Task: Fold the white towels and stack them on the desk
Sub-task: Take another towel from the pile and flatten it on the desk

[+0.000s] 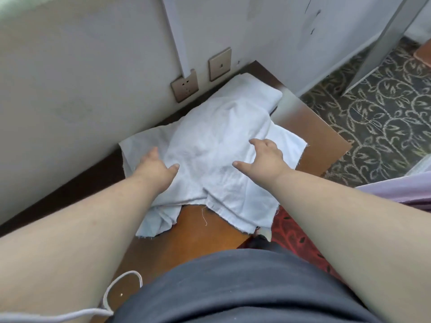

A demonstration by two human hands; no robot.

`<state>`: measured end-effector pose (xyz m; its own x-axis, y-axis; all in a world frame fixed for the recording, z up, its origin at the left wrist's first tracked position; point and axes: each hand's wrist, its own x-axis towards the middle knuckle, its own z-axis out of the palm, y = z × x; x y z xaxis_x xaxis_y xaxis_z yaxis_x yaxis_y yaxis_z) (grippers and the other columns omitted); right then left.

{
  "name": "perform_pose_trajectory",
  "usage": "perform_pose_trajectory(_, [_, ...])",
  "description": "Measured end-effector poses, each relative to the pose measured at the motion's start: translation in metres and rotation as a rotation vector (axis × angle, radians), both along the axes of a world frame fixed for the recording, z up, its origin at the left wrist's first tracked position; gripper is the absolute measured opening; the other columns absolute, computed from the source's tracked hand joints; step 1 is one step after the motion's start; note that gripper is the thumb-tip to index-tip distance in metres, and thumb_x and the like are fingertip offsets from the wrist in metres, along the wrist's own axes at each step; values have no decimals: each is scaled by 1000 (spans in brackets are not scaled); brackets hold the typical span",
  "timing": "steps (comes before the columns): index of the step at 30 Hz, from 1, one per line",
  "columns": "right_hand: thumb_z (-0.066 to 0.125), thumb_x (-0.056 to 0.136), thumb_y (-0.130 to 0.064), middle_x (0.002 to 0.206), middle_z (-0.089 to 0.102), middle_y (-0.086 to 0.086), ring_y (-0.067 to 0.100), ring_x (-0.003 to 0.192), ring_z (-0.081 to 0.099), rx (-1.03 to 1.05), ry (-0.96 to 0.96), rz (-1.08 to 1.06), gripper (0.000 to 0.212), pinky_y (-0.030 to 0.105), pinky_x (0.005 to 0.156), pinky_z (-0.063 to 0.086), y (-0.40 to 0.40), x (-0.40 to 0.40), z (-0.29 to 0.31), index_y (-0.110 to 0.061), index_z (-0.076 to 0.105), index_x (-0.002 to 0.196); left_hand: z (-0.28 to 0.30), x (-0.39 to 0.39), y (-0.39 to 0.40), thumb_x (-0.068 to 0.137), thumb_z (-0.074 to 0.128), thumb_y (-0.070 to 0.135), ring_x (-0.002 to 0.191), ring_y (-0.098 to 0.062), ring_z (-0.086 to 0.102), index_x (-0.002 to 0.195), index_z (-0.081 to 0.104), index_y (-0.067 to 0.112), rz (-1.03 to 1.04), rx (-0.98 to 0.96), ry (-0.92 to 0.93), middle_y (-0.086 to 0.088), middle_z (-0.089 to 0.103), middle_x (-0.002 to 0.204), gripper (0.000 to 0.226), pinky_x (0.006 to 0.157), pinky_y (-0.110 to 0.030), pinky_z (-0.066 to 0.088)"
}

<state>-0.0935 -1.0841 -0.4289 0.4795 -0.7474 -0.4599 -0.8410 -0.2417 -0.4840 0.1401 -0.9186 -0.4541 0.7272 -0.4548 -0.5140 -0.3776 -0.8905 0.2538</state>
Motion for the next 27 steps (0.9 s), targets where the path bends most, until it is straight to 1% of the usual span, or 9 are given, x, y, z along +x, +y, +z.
perform_pose_trajectory(4, [71, 78, -61, 164, 6, 3, 29, 149, 10, 7, -19, 3, 94, 45, 114, 28, -34, 21, -17, -32, 23, 154, -26, -1, -17, 84, 65, 55, 138, -34, 37, 156, 4, 19, 87, 8, 102, -11, 25, 158, 101, 110, -44, 36])
perform_pose_trajectory(7, [69, 79, -61, 165, 5, 1, 25, 151, 5, -33, -45, 18, 95, 46, 116, 25, -79, 45, -24, -31, 21, 155, -36, -1, -20, 83, 67, 52, 132, -34, 43, 153, 21, 18, 109, 5, 64, -12, 38, 150, 91, 107, -44, 39])
perform_pose_trajectory(10, [71, 77, -62, 162, 17, 4, 32, 148, 15, -50, 12, 68, 100, 46, 116, 27, -131, 64, -29, -28, 20, 156, -38, 2, -27, 79, 68, 58, 115, -34, 54, 137, 42, 20, 141, 12, 53, -10, 53, 131, 74, 97, -44, 47])
perform_pose_trajectory(13, [72, 70, -68, 150, 35, 5, 35, 140, 29, -13, 176, 142, 107, 47, 109, 35, -164, 80, -34, -30, 19, 155, -36, -1, -37, 76, 68, 64, 105, -30, 56, 132, 44, 20, 195, 54, 106, -5, 54, 120, 75, 87, -40, 50])
perform_pose_trajectory(15, [71, 70, -68, 134, 47, 6, 34, 132, 37, -30, 224, 198, 96, 45, 98, 42, -173, 90, -34, -26, 32, 147, -35, -4, -43, 80, 69, 58, 93, -24, 55, 125, 46, 20, 201, 46, 103, -1, 54, 108, 63, 75, -34, 45])
perform_pose_trajectory(17, [69, 77, -61, 111, 53, 5, 34, 119, 47, -62, 185, 295, 65, 40, 82, 43, -172, 98, -33, -19, 45, 121, -33, -8, -47, 86, 67, 50, 84, -19, 53, 112, 48, 21, 191, 28, 73, 2, 55, 98, 43, 68, -32, 39])
perform_pose_trajectory(20, [60, 89, -42, 92, 51, 2, 33, 97, 55, -111, 43, 380, 29, 39, 73, 45, -162, 100, -27, -19, 40, 91, -27, -17, -46, 90, 63, 43, 74, -17, 53, 99, 46, 21, 195, -1, 11, -1, 58, 89, 30, 62, -32, 38])
perform_pose_trajectory(24, [54, 88, -26, 101, 42, -1, 24, 74, 52, -113, -169, 443, 16, 36, 68, 45, -139, 102, -15, -24, 38, 85, -11, -31, -43, 92, 60, 41, 66, -17, 53, 85, 41, 26, 219, -35, -55, -2, 57, 78, 25, 52, -30, 33])
perform_pose_trajectory(27, [55, 86, -23, 104, 37, -6, 10, 62, 46, -91, -284, 499, 18, 30, 55, 33, -123, 108, -5, -26, 37, 82, 1, -40, -32, 93, 58, 42, 62, -18, 51, 80, 35, 27, 221, -39, -131, -1, 55, 72, 30, 49, -30, 29])
